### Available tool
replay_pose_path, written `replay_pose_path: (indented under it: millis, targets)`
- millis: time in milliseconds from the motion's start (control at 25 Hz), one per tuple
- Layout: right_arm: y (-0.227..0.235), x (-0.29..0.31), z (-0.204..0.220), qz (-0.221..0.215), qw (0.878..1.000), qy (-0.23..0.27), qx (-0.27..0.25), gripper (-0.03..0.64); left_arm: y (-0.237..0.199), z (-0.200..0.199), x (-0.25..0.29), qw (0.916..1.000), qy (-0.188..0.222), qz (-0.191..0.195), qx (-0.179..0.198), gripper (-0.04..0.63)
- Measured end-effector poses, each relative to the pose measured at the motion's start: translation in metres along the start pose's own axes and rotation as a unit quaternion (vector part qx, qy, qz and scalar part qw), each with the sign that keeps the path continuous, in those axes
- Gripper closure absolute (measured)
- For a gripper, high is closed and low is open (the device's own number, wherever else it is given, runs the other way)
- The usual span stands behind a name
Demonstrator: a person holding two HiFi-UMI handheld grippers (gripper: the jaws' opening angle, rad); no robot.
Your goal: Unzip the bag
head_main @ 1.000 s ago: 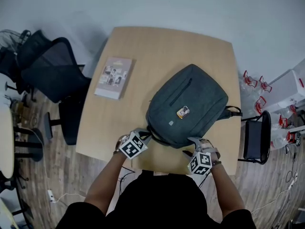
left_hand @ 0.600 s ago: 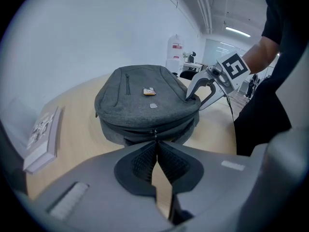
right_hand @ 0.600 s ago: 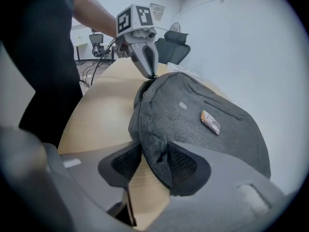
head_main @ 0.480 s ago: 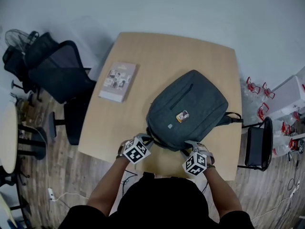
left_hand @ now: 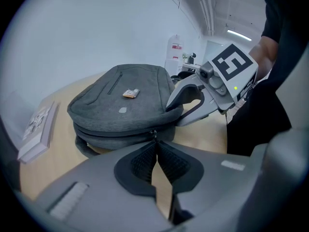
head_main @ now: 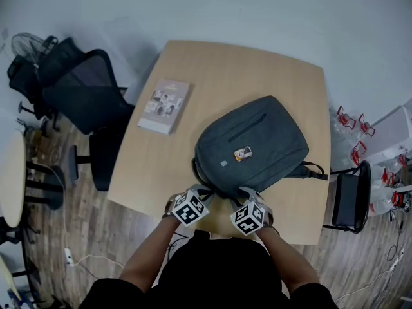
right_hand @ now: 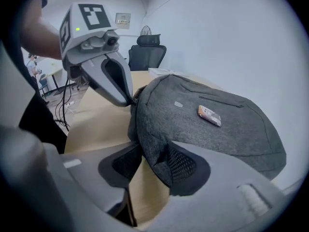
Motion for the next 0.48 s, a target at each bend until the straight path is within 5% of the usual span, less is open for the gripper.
replay_pose_path:
  millis: [280,480]
  targets:
    - [-0.008,0.005,-0.018,-0.016,0.999,0.023,0.029,0.445,0.003,0.006,0.003,0.9997,0.009,0.002,-0.022,0.566]
    - [0.004,-0.019,-0.002,-0.053,0.993,0.07,-0.08,0.428,0.004,0.013,0.004,0.9991,0.024,0.001,-0.035,0.568]
Point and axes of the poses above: the fingertips, and each gripper's own axes: x forward along the fingers, y to its right, z out of its underside, the point moved 9 cm from there along -x, backward along the fingers, and after that the axes turned 15 degrees about -y, right-handed, at the moved point
